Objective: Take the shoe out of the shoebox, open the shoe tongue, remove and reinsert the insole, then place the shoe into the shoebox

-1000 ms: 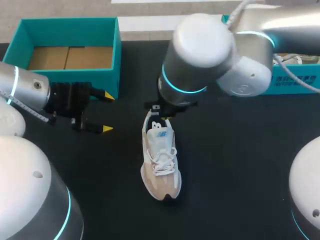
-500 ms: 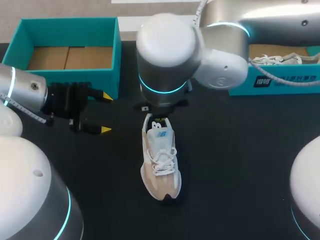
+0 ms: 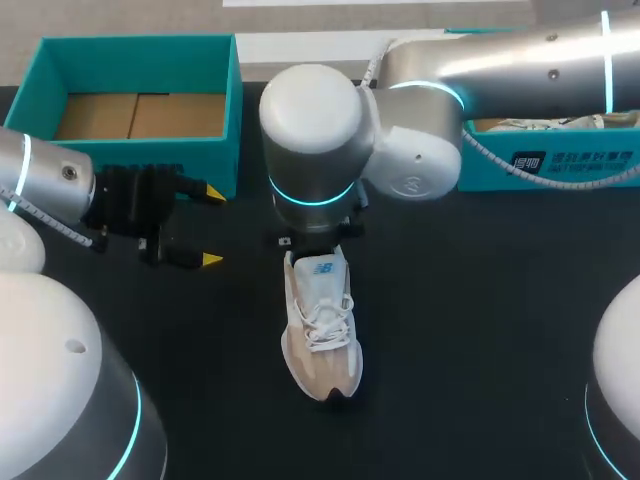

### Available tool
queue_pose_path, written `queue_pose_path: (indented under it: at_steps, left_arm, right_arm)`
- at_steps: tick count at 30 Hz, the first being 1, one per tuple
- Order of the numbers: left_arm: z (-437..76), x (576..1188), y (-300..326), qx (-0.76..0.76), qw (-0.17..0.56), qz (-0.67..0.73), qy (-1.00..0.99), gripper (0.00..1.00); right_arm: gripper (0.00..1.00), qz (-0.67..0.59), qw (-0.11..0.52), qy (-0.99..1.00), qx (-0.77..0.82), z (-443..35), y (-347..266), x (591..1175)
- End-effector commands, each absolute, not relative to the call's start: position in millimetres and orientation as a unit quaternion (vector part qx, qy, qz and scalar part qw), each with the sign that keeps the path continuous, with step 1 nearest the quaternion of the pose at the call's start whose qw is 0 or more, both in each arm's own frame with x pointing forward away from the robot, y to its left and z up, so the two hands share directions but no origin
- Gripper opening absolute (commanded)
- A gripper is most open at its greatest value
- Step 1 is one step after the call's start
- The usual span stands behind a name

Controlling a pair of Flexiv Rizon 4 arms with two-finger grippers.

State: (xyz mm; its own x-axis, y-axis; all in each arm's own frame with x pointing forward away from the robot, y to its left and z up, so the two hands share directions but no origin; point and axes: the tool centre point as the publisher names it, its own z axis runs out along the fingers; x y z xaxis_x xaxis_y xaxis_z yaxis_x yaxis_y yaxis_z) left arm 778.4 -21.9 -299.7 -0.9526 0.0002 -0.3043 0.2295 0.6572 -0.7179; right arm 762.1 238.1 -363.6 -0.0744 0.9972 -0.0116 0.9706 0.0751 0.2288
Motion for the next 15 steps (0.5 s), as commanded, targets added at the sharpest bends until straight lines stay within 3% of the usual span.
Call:
queue_pose_path:
  at_steps: [1,11,15]
  left_arm:
    - [-299.3,777.5,-22.3,0.064,0.140,-0.407,0.900,1.00]
    - [-299.3,777.5,-22.3,0.064,0.140,-0.407,0.900,1.00]
    - [-299.3,777.5,-22.3,0.064,0.140,-0.407,0.900,1.00]
  right_arm:
    - [0.00,0.076,0.079,0.726,0.679,-376.7,235.5,762.2]
    - [0.00,0.058,0.058,0.728,0.680,-415.0,236.7,764.3]
    - [0.00,0.067,0.074,0.724,0.682,-403.3,236.6,764.5]
